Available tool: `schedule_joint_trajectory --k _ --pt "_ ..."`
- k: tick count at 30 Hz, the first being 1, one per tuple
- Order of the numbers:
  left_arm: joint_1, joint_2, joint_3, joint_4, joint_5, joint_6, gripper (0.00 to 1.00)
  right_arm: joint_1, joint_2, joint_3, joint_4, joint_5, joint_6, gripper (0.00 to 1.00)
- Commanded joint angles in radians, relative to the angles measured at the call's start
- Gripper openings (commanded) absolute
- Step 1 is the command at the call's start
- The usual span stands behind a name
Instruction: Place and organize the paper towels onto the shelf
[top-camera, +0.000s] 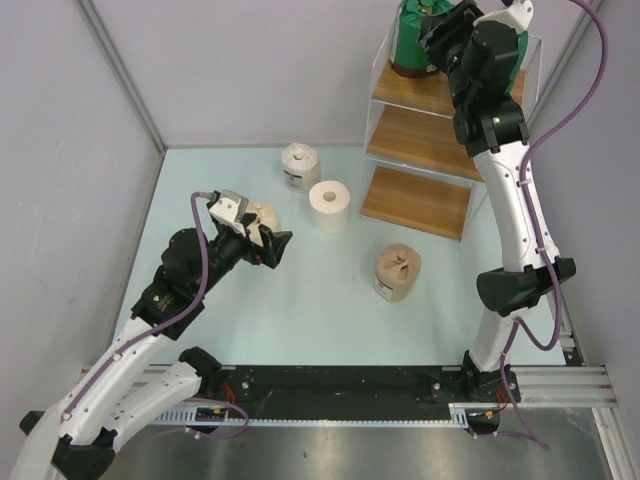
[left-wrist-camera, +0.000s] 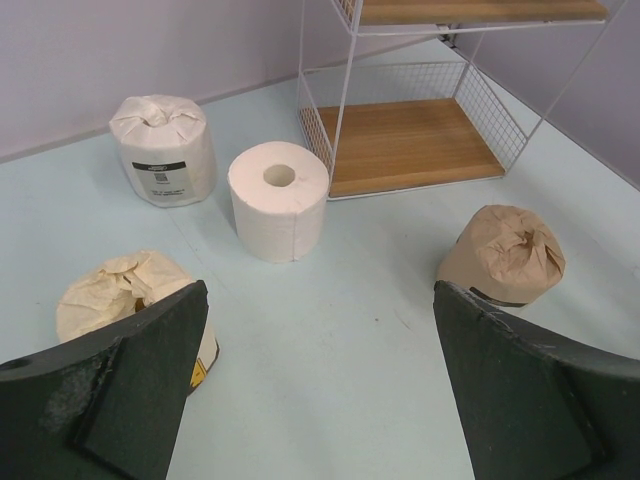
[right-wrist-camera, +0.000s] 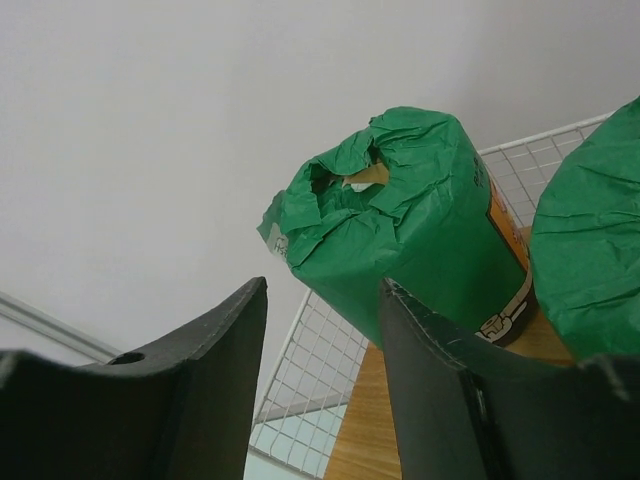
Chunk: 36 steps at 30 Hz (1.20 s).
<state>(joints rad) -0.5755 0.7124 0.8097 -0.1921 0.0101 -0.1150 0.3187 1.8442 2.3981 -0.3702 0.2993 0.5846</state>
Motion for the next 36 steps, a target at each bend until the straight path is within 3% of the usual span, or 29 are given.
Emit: schedule_joint_trajectory --k 1,18,28,36 --pt "0.009 -0.013 -0.004 0.011 -0.007 -0.006 1.00 -0.007 0.018 0.039 0.031 0.015 0.034 0.52" --pt "0.012 -0.010 -0.015 0.014 -0.006 -0.006 1.00 -0.021 0.073 0.047 0.082 0.055 0.023 0.49" --pt "0.014 -0.014 -0.014 0.013 -0.007 -0.005 1.00 -0.024 0.069 0.038 0.091 0.044 0.015 0.22" --pt "0.014 -0.016 -0.014 0.010 -0.007 -0.002 1.00 -0.029 0.064 0.035 0.106 0.037 0.011 0.08"
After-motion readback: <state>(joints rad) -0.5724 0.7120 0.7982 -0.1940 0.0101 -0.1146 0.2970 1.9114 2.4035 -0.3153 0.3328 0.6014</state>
